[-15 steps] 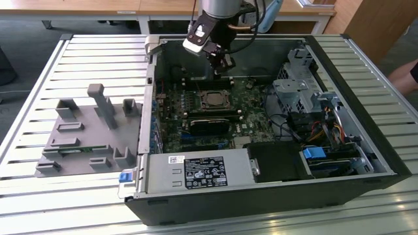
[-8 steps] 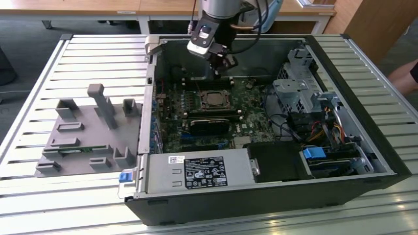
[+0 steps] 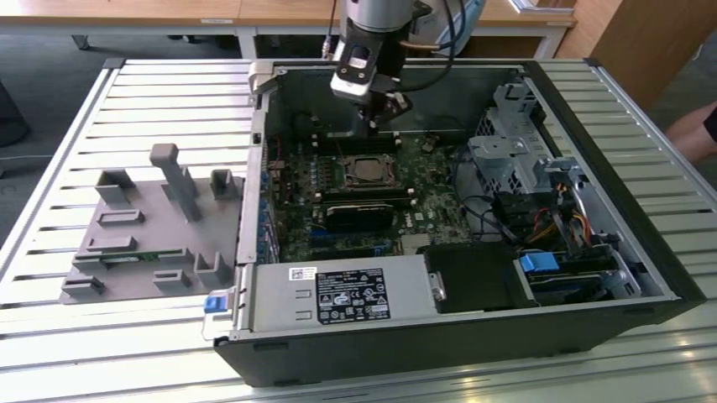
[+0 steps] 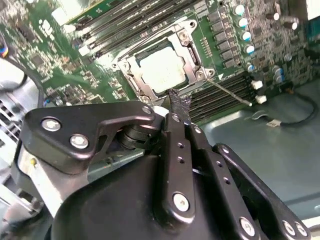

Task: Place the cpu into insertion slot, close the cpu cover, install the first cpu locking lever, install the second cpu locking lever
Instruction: 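Install the first cpu locking lever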

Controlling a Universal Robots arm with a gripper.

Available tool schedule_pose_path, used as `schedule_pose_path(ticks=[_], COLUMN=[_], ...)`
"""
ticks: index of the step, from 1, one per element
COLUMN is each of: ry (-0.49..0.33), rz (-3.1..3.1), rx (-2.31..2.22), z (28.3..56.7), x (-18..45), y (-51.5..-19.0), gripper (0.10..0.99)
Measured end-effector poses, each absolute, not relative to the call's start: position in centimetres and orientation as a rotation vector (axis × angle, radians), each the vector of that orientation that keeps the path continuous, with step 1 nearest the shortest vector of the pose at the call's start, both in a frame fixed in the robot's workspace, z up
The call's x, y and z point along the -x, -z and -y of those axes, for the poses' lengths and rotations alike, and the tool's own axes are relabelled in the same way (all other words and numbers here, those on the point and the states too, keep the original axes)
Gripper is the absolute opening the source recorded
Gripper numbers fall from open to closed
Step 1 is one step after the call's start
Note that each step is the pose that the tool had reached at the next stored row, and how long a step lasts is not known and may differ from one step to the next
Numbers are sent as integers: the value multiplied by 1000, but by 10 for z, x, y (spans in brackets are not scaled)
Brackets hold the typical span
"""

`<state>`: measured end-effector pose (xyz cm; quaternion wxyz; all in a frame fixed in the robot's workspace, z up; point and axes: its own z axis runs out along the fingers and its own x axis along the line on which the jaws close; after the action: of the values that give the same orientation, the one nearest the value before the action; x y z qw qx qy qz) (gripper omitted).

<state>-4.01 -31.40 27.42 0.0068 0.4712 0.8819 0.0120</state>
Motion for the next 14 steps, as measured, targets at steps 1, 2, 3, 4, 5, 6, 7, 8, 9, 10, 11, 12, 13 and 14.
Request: schedule_pose_path(ticks=[1, 2, 3, 4, 5, 6, 7, 8, 9, 10, 11, 12, 13, 14], ry=[-38, -38, -38, -38, -38, -39, -39, -39, -39, -39, -40, -40, -40, -40], rz=[-2773, -2786, -2799, -2812, -2824, -2836, -2848, -2861, -2872, -2884, -2895, -2905, -2916, -2926], rx=[-1447, -1422, -1397, -1372, -1347, -1321, -1296, -1269, -1243, -1217, -1191, -1165, -1139, -1113], z=[314, 314, 314, 314, 314, 314, 314, 314, 314, 314, 314, 314, 314, 314], x=[40, 40, 40, 40, 40, 40, 40, 40, 40, 40, 40, 40, 40, 40], y=[-274, -274, -274, -274, -274, -274, -274, -274, -274, -274, -274, -274, -274, -274], gripper=[106, 106, 106, 106, 106, 106, 106, 106, 106, 106, 106, 106, 106, 106])
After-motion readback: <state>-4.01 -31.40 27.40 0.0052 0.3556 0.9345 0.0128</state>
